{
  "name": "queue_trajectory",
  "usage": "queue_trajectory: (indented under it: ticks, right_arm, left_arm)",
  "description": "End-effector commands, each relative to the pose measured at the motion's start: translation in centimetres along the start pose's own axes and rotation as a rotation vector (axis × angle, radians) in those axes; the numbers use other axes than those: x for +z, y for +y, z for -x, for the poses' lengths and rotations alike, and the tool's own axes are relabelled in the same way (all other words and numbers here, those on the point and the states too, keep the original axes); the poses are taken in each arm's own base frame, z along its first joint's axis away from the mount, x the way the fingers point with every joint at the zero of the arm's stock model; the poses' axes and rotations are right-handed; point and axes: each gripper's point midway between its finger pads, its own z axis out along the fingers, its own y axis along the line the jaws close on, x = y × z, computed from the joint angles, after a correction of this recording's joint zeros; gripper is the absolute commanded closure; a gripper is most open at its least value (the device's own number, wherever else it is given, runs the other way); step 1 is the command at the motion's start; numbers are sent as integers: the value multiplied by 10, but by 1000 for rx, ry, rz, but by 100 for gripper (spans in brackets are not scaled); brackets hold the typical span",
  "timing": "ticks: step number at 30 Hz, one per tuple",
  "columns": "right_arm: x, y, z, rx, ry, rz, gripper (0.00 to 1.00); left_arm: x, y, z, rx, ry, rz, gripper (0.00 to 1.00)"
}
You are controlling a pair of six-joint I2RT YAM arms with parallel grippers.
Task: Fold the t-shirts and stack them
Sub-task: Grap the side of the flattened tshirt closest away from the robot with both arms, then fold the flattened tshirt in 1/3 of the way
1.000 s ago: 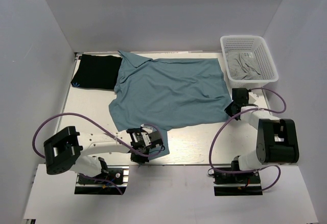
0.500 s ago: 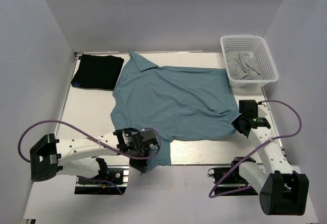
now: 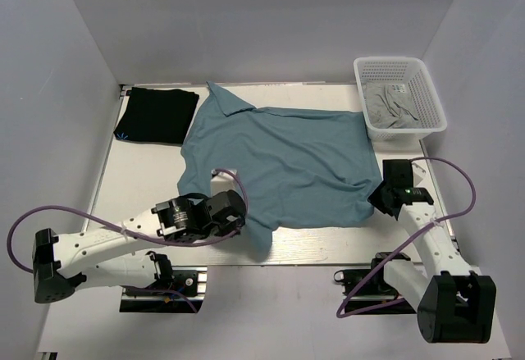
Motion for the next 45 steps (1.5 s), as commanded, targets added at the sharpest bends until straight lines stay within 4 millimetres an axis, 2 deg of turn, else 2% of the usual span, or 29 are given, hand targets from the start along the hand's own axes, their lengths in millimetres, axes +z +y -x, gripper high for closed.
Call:
queue_trajectory:
  ticks: [1,3,6,10,13,14,15,16,17,20,21,23,24,26,29,30,32,34,38,39,41,42,43,44,45]
  right_arm:
    - [-7,24,22,-25,-38,73,100]
    - [-9,32,32,-23,-52,91,100]
    - [-9,37,43,-26,-61,75,100]
    - [-13,50,60,-28,-78,87,100]
    - [-13,59,74,-23,-87,81,100]
    - [-12,60,75,-26,-84,79,100]
    - [-12,61,79,-25,-88,78,100]
    - [-8,63,79,-28,-77,67,100]
    - [-10,66,90,-20,-102,61,100]
    - [-8,72,105,-17,-116,38,100]
    - [-7,75,109,-17,-120,33,100]
    - [-2,78,115,-22,-118,16,100]
    - [2,80,118,-21,-116,8,100]
    - [9,85,123,-26,-113,-4,100]
    - [20,92,127,-36,-93,-13,100]
    - [22,96,130,-36,-93,-9,100]
    - [29,100,132,-42,-81,-17,100]
    - [38,104,134,-44,-60,-40,100]
    - [49,100,148,-26,-91,-108,100]
    - [53,103,153,-23,-97,-124,98]
    - [53,100,154,-14,-86,-157,87]
    - [55,100,158,-13,-93,-173,77]
    - [53,103,160,-7,-94,-165,73]
    - [53,105,161,-11,-95,-159,68]
    - [51,110,164,-10,-99,-140,52]
  left_arm:
    - [-14,5,72,-75,-306,88,100]
    - [-19,12,93,-71,-397,129,100]
    - [-22,6,124,-63,-487,148,100]
    - [-10,16,153,-84,-518,263,100]
    - [6,19,168,-53,-511,302,100]
    - [7,26,180,-89,-529,325,100]
    - [16,34,183,-76,-517,361,100]
    - [15,36,192,-97,-528,371,100]
    - [17,52,201,-130,-543,417,100]
    - [29,55,216,-137,-528,388,100]
    - [32,62,227,-157,-545,387,100]
    - [48,69,228,-135,-513,400,100]
    - [51,75,236,-143,-521,415,100]
    - [66,77,238,-102,-486,417,100]
    - [74,82,254,-100,-498,424,100]
    - [83,90,257,-98,-494,442,100]
    - [86,94,268,-108,-506,454,100]
    - [95,108,275,-120,-503,484,100]
    - [112,131,285,-157,-486,518,100]
    - [118,134,285,-162,-476,513,100]
    - [121,142,300,-174,-490,517,100]
    - [134,144,298,-156,-462,522,98]
    - [135,144,310,-154,-478,510,91]
    - [140,145,313,-120,-458,498,55]
    - [151,145,313,-106,-440,495,39]
